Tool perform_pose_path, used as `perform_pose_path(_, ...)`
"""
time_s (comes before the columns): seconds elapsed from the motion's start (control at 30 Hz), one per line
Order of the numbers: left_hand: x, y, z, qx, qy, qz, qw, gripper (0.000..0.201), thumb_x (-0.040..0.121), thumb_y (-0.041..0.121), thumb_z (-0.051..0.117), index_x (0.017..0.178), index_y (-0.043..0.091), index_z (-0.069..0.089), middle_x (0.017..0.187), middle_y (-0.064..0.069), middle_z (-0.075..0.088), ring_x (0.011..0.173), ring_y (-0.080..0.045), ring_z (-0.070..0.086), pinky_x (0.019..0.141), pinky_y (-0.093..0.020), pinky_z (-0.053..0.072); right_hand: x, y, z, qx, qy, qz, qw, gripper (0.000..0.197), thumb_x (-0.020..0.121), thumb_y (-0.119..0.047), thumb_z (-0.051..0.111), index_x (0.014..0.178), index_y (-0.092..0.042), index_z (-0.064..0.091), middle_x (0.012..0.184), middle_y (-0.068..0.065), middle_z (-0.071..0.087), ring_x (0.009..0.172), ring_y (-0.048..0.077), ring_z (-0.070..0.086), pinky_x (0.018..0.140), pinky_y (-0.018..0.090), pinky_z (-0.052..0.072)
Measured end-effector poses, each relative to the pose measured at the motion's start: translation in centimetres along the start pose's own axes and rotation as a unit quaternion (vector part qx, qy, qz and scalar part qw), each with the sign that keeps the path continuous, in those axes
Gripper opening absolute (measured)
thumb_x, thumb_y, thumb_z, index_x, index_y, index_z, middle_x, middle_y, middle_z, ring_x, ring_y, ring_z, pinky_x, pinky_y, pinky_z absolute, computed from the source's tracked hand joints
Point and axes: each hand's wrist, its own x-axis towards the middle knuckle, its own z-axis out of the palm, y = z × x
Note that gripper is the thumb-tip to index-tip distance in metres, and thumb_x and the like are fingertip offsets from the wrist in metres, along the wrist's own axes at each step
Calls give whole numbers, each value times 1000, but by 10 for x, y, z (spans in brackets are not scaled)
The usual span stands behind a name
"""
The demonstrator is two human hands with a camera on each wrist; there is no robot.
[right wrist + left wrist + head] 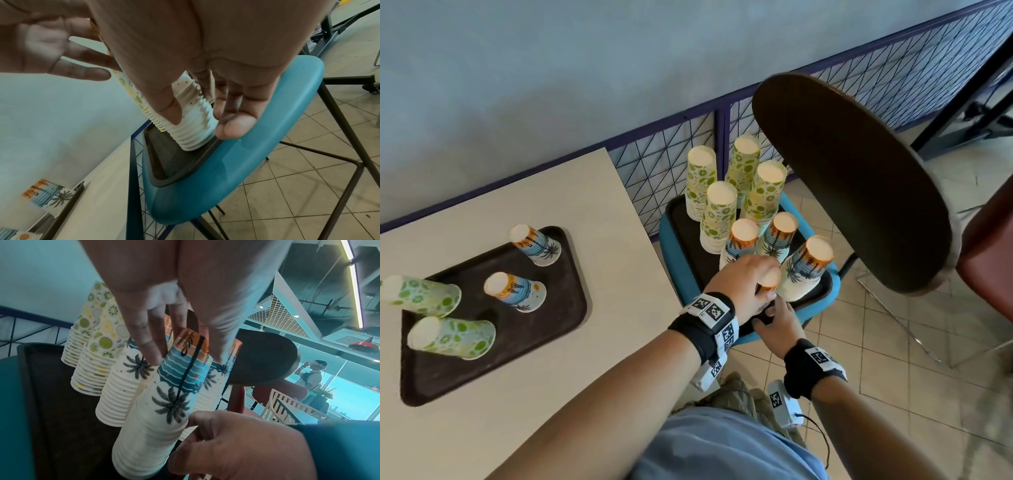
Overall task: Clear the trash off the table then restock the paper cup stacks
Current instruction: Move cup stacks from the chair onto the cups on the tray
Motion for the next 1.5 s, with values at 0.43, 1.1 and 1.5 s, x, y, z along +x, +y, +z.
perform_pose_path(0.43, -13, -15, -3, -37, 10, -36, 999, 49, 98, 18, 68, 143, 35, 55, 149, 4, 53, 131, -23, 56, 105, -38, 47, 19, -20, 11, -71, 2, -30, 997, 104, 70, -69, 68, 154, -21, 31, 145, 7, 44, 134, 32, 38, 113, 43, 35)
perform_pose_path(1.1, -30, -39, -3, -128, 48, -60, 989, 75, 90, 20, 80, 154, 24, 40, 147, 2, 59, 132, -14, 59, 109, -38, 54, 26, -12, 20, 102, 33, -48, 993, 96, 53, -55, 84, 139, -38, 44, 124, -4, 63, 116, 16, 58, 102, 38, 50)
perform_pose_path(1.5, -38, -52, 12, -216, 22, -95, 971, 72, 74, 45, 92, 135, 49, 54, 127, 20, 70, 120, 0, 65, 106, -28, 50, 11, -19, 19, 164, -23, -163, 973, 82, 65, -63, 87, 134, -37, 51, 130, -9, 65, 122, 11, 63, 101, 39, 54)
